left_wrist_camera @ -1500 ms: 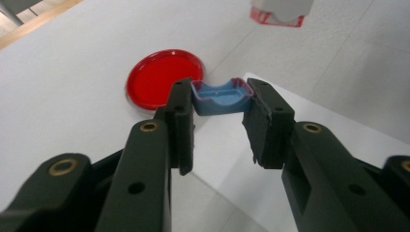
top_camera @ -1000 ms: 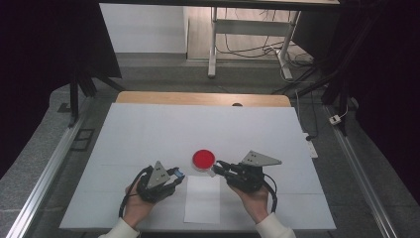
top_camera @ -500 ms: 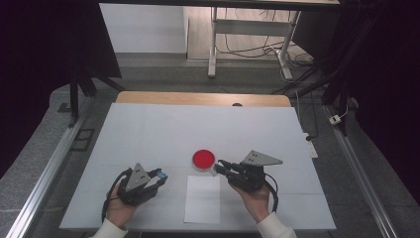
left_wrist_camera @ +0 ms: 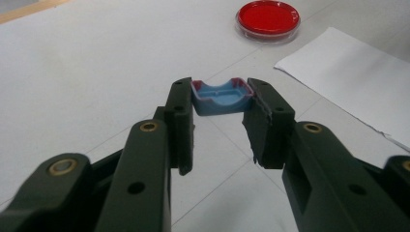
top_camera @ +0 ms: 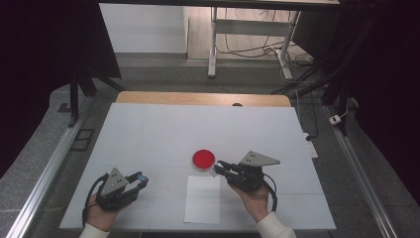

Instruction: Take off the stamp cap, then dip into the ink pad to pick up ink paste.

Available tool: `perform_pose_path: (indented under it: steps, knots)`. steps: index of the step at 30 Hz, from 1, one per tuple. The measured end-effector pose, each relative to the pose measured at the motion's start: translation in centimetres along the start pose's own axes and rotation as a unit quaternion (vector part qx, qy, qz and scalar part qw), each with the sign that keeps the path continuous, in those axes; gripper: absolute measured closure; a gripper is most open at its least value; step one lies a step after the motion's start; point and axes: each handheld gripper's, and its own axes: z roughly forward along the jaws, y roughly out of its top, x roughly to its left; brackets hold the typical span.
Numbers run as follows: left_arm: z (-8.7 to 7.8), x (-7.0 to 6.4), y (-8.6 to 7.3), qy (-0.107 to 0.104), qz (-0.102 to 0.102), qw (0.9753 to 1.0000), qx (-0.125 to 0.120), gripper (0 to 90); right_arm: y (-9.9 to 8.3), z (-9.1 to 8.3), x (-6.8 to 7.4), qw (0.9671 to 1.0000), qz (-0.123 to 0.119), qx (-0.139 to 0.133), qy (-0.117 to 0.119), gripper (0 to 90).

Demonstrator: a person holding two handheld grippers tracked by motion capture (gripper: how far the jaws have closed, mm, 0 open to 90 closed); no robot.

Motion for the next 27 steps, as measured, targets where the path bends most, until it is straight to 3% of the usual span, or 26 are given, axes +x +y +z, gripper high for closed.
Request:
perform_pose_path:
  steps: [12, 27]
  knots:
    - [0.2, 0.4, -0.1, -0.002, -0.004, 1.0, 0.002, 64.5, 0.3, 0.5, 0.2, 0.9996, -0.025, 0.007, -0.008, 75.7]
    - [0.3, 0.3, 0.0, -0.004, -0.002, 1.0, 0.003, 64.5, 0.8, 1.5, -0.7, 0.9993, -0.03, 0.015, -0.018, 75.7]
